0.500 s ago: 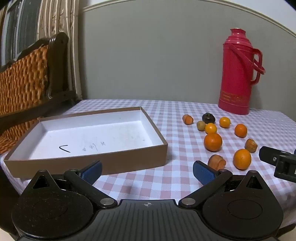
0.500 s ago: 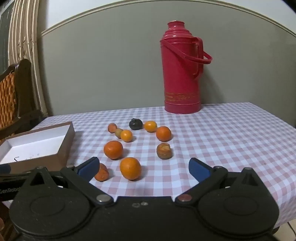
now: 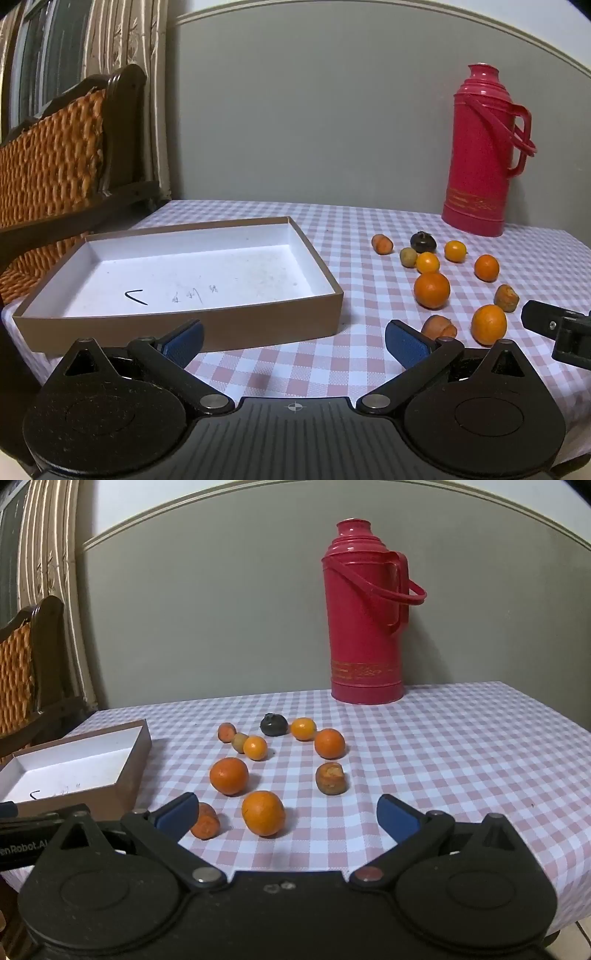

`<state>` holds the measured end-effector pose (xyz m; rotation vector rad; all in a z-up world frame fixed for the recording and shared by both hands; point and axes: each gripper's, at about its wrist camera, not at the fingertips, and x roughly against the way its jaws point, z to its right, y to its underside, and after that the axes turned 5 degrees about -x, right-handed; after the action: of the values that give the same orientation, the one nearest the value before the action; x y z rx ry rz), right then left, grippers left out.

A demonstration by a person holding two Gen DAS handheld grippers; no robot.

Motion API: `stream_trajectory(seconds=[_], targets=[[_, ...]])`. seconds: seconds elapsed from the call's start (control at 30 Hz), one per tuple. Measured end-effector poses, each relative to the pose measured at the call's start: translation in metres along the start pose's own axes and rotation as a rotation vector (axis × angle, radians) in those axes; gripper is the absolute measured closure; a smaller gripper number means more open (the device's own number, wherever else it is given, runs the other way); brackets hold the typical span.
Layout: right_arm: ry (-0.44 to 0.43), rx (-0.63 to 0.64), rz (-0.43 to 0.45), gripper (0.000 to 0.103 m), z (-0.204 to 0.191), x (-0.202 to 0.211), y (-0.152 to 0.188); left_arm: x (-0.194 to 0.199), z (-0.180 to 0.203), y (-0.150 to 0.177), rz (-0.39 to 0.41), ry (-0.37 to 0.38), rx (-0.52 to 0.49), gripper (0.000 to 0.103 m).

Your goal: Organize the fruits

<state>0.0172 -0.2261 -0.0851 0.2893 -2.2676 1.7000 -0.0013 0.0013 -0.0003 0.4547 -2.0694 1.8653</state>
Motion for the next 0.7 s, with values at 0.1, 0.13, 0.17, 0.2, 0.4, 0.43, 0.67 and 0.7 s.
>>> stream_trajectory(seconds=[0.1, 0.13, 0.17, 0.2, 0.4, 0.43, 0.67, 0.7], targets=[[0.000, -0.003, -0.001, 0.006, 0.0001, 0.0001, -0.0002, 0.0006, -0.0007, 0.0003, 0.002, -0.001, -0.003, 0.000], [-0.001, -0.004, -0.003, 0.006, 0.0003, -0.0004, -0.0004, 0.0007, -0.0008, 0.0005, 0.003, -0.001, -0.004, 0.000], [-0.002, -0.005, -0.004, 0.006, 0.0004, -0.0007, -0.0002, 0.0010, -0.0005, 0.0000, 0.003, -0.002, -0.004, 0.000], [-0.001, -0.006, -0.003, 0.006, 0.0003, -0.0008, 0.0000, 0.0012, -0.0007, 0.0000, 0.004, -0.004, -0.004, 0.000], [-0.004, -0.008, 0.000, 0.006, 0.0002, -0.0010, 0.0005, 0.0011, -0.0006, -0.0010, 0.006, -0.004, -0.006, 0.000], [-0.005, -0.008, -0.002, 0.006, 0.0001, -0.0012, 0.0002, 0.0011, -0.0005, -0.0010, 0.007, -0.005, -0.006, 0.000], [-0.005, -0.007, 0.000, 0.006, -0.0003, -0.0012, 0.0008, 0.0017, 0.0002, -0.0016, 0.009, -0.009, -0.011, 0.000], [-0.005, -0.008, -0.001, 0.006, -0.0002, -0.0013, 0.0008, 0.0016, 0.0004, -0.0014, 0.010, -0.009, -0.011, 0.000]])
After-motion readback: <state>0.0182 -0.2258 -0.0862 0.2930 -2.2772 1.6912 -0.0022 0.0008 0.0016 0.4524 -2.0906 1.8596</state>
